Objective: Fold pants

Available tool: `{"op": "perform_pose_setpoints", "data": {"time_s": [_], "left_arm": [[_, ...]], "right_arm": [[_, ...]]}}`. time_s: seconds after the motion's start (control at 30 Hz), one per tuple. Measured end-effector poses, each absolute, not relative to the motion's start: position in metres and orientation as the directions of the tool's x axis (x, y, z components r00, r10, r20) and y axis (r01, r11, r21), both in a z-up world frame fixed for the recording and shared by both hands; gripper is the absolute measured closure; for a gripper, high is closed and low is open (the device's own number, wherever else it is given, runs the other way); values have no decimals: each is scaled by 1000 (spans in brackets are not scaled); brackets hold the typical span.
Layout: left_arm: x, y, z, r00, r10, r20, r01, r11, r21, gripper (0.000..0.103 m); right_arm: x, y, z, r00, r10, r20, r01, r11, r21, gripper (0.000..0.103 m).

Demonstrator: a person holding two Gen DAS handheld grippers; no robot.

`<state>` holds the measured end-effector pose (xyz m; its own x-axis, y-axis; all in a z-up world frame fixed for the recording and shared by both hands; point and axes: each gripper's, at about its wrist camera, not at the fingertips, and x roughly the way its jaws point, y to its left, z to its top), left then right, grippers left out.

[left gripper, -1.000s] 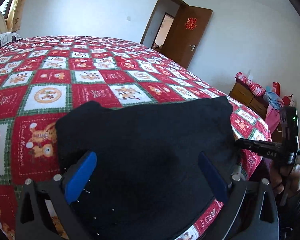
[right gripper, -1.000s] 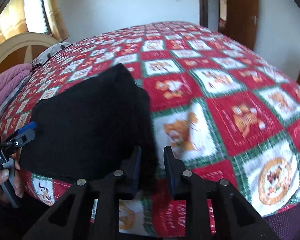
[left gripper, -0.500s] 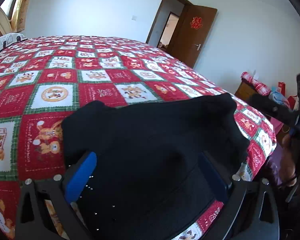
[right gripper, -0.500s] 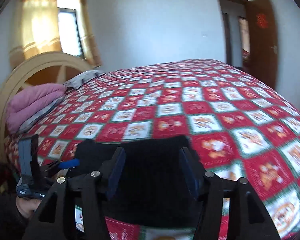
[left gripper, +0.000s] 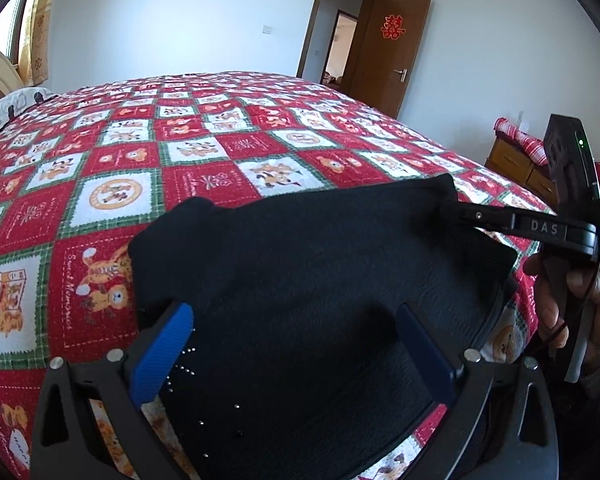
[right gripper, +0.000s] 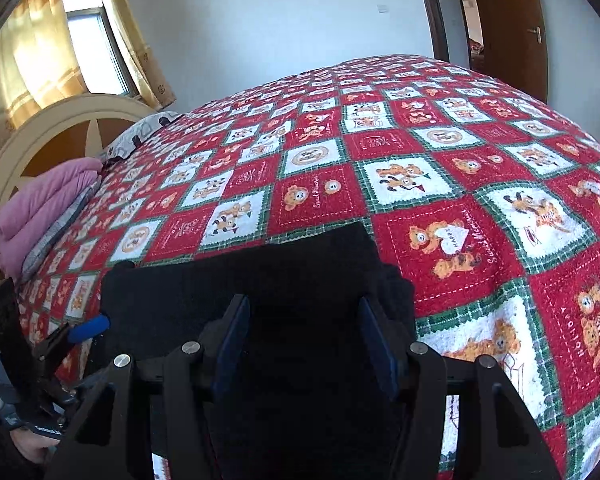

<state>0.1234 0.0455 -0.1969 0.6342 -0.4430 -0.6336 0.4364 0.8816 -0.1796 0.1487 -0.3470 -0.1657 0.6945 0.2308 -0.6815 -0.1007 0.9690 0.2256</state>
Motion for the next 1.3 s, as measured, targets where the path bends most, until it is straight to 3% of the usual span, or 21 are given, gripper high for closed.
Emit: {"op": "perform_pose_setpoints", "data": {"time_s": [0.3, 0.37, 0.5, 1.1, 1.2, 1.23, 1.3], "left_arm": [[119, 57, -193, 667, -371, -647, 389, 913, -123, 0], [122, 66, -197, 665, -357, -656, 364, 922, -132, 0], [126, 83, -204, 649, -381, -659, 332, 921, -205, 0], [132, 76, -210, 685, -367, -629, 359, 922, -146, 0], [133, 76, -209, 683, -366, -633, 357, 922, -148, 0], [133, 76, -209, 678, -370, -635, 360, 921, -152, 0], [134, 77, -210, 671, -381, -636, 366, 916, -163, 0]], "right_arm": [[156, -363, -177, 694, 207, -690, -75, 973, 216, 44], [159, -380, -183, 672, 210, -710, -18, 963, 267, 33], [158, -394, -189, 658, 277, -700, -20, 936, 352, 33], [131, -398, -190, 660, 291, -693, -18, 928, 373, 33], [134, -395, -191, 666, 277, -692, -11, 932, 362, 37], [132, -392, -188, 667, 284, -689, -21, 931, 363, 46], [129, -386, -186, 660, 309, -685, -59, 930, 363, 47]]}}
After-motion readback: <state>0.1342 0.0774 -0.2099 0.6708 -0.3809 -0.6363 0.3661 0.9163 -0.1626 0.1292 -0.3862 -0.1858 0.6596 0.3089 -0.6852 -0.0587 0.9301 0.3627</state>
